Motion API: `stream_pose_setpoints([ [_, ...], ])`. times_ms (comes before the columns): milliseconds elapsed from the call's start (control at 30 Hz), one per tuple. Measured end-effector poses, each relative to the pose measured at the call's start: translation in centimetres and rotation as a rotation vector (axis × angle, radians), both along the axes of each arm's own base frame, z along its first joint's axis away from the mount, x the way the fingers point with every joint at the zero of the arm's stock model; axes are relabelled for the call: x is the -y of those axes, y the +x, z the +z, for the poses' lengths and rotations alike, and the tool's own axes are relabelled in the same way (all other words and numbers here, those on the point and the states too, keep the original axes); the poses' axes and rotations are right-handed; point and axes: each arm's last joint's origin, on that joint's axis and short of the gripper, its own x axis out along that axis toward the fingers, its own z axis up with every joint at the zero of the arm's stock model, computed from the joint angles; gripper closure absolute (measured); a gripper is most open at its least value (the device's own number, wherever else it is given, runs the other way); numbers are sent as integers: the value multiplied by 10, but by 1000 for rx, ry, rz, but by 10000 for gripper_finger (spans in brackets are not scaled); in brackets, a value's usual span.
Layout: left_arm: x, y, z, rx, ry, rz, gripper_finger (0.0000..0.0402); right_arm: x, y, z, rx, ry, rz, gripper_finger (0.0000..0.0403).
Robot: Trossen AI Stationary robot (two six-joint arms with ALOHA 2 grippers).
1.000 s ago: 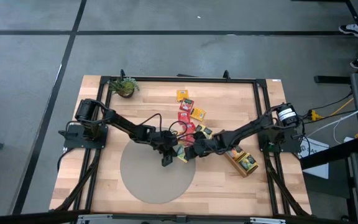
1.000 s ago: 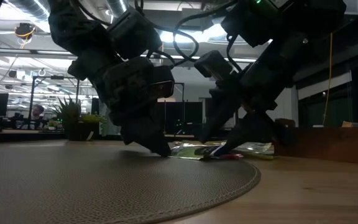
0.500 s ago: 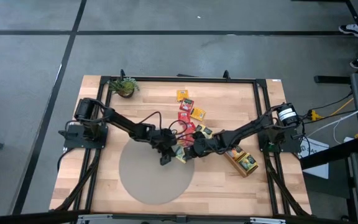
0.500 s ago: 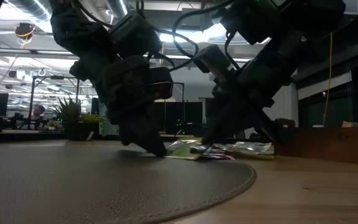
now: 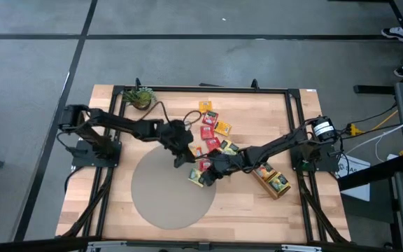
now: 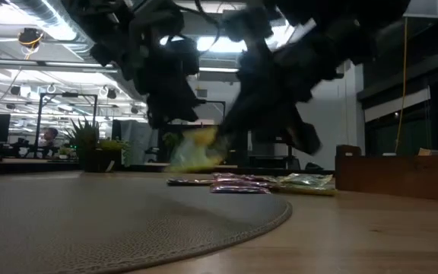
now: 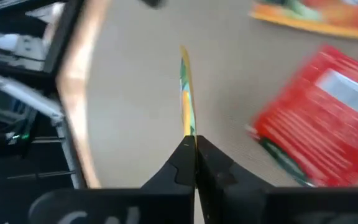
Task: Pick & Place Tea
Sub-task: Put the yellow tea bag into the bottom of the wooden organizer
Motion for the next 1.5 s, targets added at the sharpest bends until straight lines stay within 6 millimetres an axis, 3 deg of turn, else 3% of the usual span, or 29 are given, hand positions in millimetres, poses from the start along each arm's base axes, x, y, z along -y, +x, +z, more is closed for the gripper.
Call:
stream_pose_setpoints([
  [233,-3,-5,7,52,-215,-245,218,8,13,16,68,-72,32,398],
  [433,3,-4,7,62,-173,-263,215,15,21,28,114,-98,92,399],
  [833,2,-3,9,98,-122,-266,240,17,23,32,105,-35,222,398],
  [1267,6,-8,3,14,-146,-274,273,19,24,32,117,-69,179,398],
  [1500,6,-9,1,-11,-152,-273,331,19,24,32,121,-86,190,397],
])
